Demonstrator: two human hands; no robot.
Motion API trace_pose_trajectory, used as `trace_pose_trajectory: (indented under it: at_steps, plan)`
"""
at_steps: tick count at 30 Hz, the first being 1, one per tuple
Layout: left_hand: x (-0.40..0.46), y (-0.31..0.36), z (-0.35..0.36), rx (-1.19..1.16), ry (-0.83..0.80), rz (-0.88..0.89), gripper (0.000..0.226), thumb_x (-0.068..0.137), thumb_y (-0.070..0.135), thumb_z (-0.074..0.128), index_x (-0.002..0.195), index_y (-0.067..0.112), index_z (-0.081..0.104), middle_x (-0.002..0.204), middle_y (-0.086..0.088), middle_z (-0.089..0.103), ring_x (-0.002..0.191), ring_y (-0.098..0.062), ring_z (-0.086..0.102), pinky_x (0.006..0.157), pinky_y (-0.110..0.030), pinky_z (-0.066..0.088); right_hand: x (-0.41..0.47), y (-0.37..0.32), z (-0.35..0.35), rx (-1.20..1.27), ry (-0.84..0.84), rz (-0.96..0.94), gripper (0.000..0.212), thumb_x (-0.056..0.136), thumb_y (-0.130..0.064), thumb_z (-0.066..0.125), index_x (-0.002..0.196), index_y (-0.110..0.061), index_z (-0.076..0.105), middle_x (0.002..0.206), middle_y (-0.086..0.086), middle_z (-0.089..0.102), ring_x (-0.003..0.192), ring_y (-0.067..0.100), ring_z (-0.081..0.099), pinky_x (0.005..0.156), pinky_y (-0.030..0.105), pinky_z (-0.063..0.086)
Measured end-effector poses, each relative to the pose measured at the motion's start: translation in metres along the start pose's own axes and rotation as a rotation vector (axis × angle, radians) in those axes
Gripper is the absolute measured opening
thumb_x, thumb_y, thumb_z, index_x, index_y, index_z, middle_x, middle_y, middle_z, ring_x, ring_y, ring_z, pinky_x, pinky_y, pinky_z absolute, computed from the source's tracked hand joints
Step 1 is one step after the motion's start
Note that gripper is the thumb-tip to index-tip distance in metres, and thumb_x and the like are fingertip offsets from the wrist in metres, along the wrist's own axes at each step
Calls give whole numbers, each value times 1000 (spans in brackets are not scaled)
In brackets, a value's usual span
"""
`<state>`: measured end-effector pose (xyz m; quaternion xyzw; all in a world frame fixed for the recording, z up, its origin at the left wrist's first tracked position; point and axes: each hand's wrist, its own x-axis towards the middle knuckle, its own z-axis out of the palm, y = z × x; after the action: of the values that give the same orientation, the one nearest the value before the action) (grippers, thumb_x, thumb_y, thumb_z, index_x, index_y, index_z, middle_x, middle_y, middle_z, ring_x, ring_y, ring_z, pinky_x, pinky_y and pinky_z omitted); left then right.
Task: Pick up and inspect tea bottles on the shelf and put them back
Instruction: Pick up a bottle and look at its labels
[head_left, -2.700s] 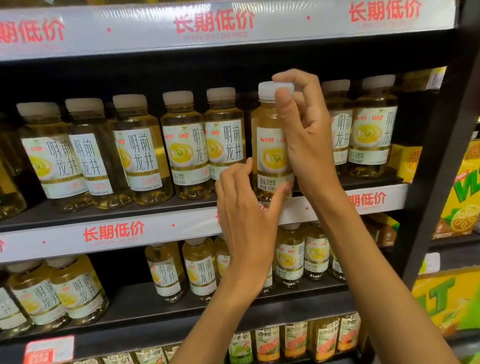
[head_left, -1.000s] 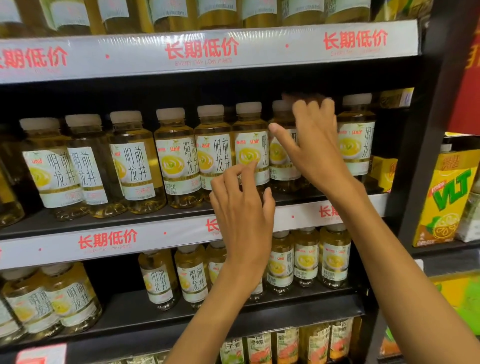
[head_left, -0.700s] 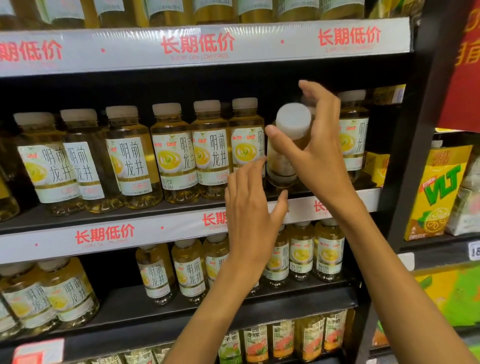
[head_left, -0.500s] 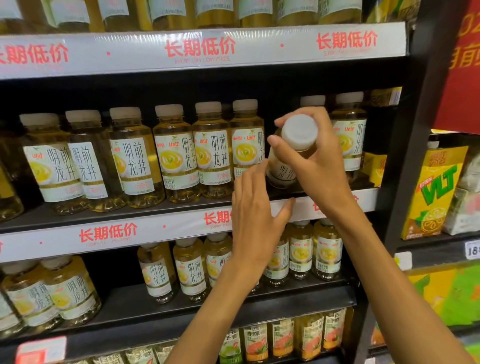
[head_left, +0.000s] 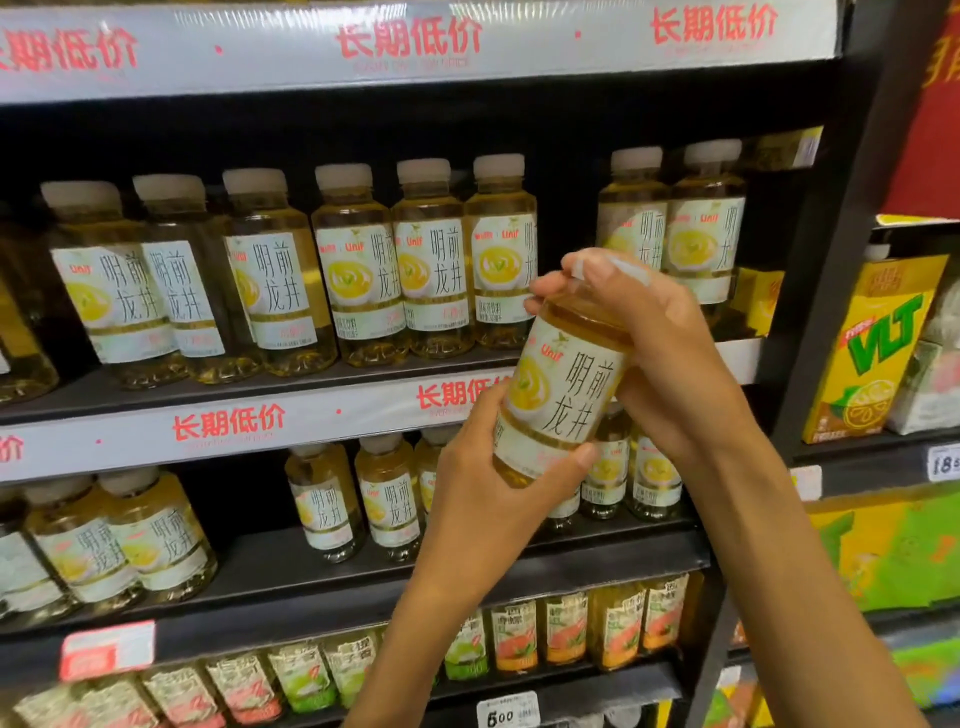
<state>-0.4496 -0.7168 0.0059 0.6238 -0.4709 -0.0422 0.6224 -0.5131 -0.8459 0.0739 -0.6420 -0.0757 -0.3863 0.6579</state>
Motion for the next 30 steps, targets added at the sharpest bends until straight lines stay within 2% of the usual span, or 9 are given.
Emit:
trace_pose_trajectory:
  at_steps: [5,8,10,15,18,20,24,28,30]
  plan:
    - [-40,-13,-13,-262,-187,-301,37,66,64,64,101,50,64,103,19,72,94,-3,68,71,-14,54,-19,24,7,215,-86,167,28,91,-33,49,105,-15,65,100,7,73,97,23,69,82,32,55]
    - [-62,-28,-12,-430,-231,-521,77,59,75,68,123,34,59,114,-2,71,109,-22,66,92,-42,52,-33,42,15,266,-95,229,26,91,-30,50,103,-14,66,97,9,73,88,21,71,82,34,57]
    - [-70,-33,-10,-526,-201,-609,91,61,76,65,132,21,53,119,-9,68,113,-26,63,95,-44,51,-44,53,20,273,-91,249,24,90,-30,53,101,-16,69,97,8,72,87,19,70,84,34,56]
    - [-84,-38,-10,-605,-115,-663,64,78,75,46,119,30,65,109,-7,72,96,-22,70,77,-32,58,-66,74,30,328,1,343,35,86,-38,56,111,-14,65,104,9,72,91,18,70,77,30,57]
    - [-92,-41,-15,-681,-160,-736,69,79,75,42,109,19,71,87,-16,71,71,-26,68,63,-36,56,-79,88,32,363,60,435,39,85,-40,53,111,-13,63,105,11,72,95,22,70,81,34,56]
    - [-96,-44,-19,-742,-195,-789,74,79,74,43,111,12,69,82,-17,69,66,-26,67,60,-35,55,-87,95,32,415,75,514,41,84,-43,53,108,-12,64,102,13,73,94,26,70,83,39,57]
    - [-102,-55,-25,-595,-231,-859,79,75,76,37,111,13,69,82,-18,72,66,-28,69,61,-34,56,-100,102,32,431,67,502,40,89,-40,50,110,-8,60,90,10,72,91,26,70,81,39,57]
    - [-98,-57,-24,-279,-97,-787,53,62,77,33,80,49,74,89,14,75,95,-9,69,96,-40,49,-99,99,31,335,109,469,41,81,-42,61,110,-12,62,91,6,71,91,22,68,78,33,56]
    - [-94,-55,-22,-240,-105,-766,50,62,76,33,75,48,73,83,20,74,88,0,69,88,-31,50,-98,97,32,296,161,467,41,80,-42,62,110,-13,62,91,5,72,90,20,68,78,33,56]
